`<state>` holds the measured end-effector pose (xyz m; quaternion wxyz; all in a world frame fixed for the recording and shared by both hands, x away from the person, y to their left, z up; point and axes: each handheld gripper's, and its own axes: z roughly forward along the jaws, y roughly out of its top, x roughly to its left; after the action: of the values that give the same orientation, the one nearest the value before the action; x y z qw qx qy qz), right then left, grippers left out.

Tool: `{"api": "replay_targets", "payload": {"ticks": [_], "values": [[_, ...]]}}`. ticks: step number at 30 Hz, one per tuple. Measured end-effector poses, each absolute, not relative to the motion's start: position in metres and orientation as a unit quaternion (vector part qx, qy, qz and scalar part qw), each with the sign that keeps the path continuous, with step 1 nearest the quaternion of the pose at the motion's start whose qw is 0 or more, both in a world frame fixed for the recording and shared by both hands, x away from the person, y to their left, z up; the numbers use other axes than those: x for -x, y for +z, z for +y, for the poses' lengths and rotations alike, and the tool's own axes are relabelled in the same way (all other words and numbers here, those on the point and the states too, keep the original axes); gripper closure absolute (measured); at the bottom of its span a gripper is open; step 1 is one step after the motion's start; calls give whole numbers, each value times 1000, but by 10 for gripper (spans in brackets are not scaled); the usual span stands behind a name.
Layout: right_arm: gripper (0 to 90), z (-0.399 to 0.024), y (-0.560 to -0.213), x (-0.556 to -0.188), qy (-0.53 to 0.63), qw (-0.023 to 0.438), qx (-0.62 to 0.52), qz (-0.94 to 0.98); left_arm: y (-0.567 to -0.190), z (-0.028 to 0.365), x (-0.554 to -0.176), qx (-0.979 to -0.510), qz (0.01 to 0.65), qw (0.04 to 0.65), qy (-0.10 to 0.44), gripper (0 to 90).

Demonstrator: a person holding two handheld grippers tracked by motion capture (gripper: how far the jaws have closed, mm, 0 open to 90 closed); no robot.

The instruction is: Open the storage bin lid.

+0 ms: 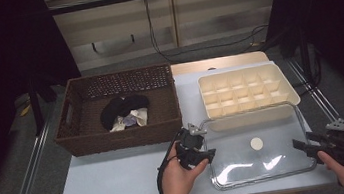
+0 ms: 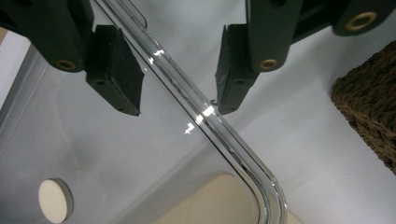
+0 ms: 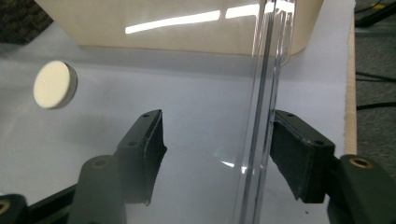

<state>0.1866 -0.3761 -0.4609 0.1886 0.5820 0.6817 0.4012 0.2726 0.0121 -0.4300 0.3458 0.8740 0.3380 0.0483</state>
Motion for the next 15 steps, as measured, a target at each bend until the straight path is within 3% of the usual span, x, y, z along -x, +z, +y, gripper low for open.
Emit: {"api": "replay_targets", "payload": {"ticks": [15], "values": [[388, -382, -460, -168, 398, 194, -601, 665, -429, 3, -265, -884, 322, 336, 37, 561]]}}
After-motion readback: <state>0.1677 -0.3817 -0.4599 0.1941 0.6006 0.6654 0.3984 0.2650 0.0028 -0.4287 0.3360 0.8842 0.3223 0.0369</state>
